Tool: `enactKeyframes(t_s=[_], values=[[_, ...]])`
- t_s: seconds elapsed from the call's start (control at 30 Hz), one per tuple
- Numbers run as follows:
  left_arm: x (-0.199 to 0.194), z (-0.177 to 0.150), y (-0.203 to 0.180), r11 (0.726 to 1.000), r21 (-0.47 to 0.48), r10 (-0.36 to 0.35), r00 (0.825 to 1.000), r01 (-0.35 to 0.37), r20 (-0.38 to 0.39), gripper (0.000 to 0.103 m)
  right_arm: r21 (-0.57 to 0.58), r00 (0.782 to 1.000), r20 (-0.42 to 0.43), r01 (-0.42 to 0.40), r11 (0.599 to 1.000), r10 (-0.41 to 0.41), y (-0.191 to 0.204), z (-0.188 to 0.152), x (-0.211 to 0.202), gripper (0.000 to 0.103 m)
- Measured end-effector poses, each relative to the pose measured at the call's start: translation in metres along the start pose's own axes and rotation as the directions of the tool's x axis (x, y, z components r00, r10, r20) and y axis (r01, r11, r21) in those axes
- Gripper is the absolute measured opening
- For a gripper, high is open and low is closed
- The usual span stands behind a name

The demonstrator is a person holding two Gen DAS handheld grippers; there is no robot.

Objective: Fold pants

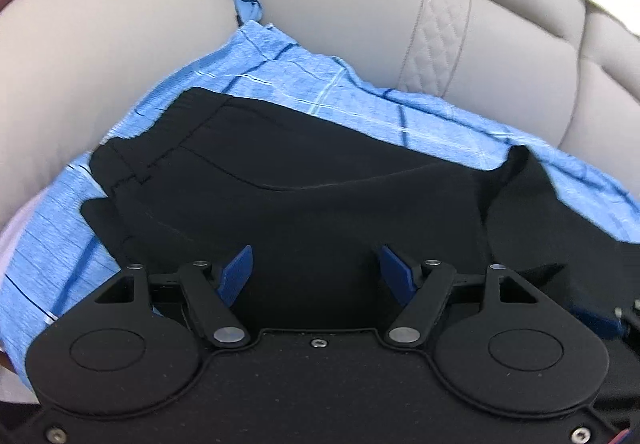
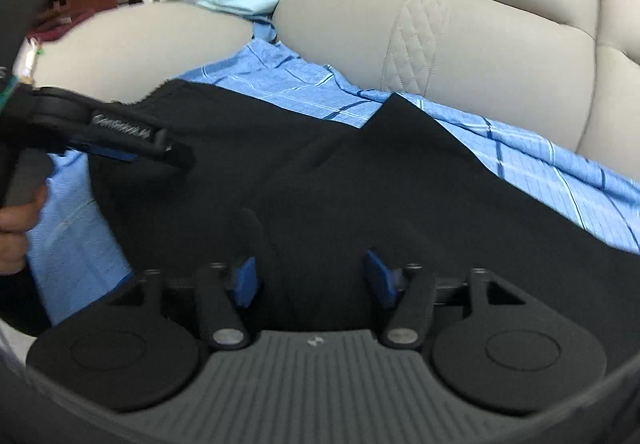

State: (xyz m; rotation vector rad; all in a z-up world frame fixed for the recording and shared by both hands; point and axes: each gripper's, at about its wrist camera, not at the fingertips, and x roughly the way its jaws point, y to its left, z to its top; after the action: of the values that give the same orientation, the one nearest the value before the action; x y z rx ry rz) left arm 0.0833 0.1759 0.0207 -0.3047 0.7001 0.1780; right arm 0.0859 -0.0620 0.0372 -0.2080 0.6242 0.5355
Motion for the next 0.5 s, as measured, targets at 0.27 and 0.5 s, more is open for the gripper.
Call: enactKeyframes(t_s=[0.27,0.5], values=[[-0.023,-0.009,-0.052,0.980,0.124,-0.158,0.987,0.154,0.020,0.070,0.148,0.991,0.065,0.107,0.983,-0.117,-0.026,-0.048,-0.066,0.087],[-0.033,-0.047,-0.120,0.946,0.314,-0.130,0.981,0.079,0.144,0.062,0.122,0.828,0.053,0.549,0.827,-0.557,-0.040,-0.097,-0.100,0.093]])
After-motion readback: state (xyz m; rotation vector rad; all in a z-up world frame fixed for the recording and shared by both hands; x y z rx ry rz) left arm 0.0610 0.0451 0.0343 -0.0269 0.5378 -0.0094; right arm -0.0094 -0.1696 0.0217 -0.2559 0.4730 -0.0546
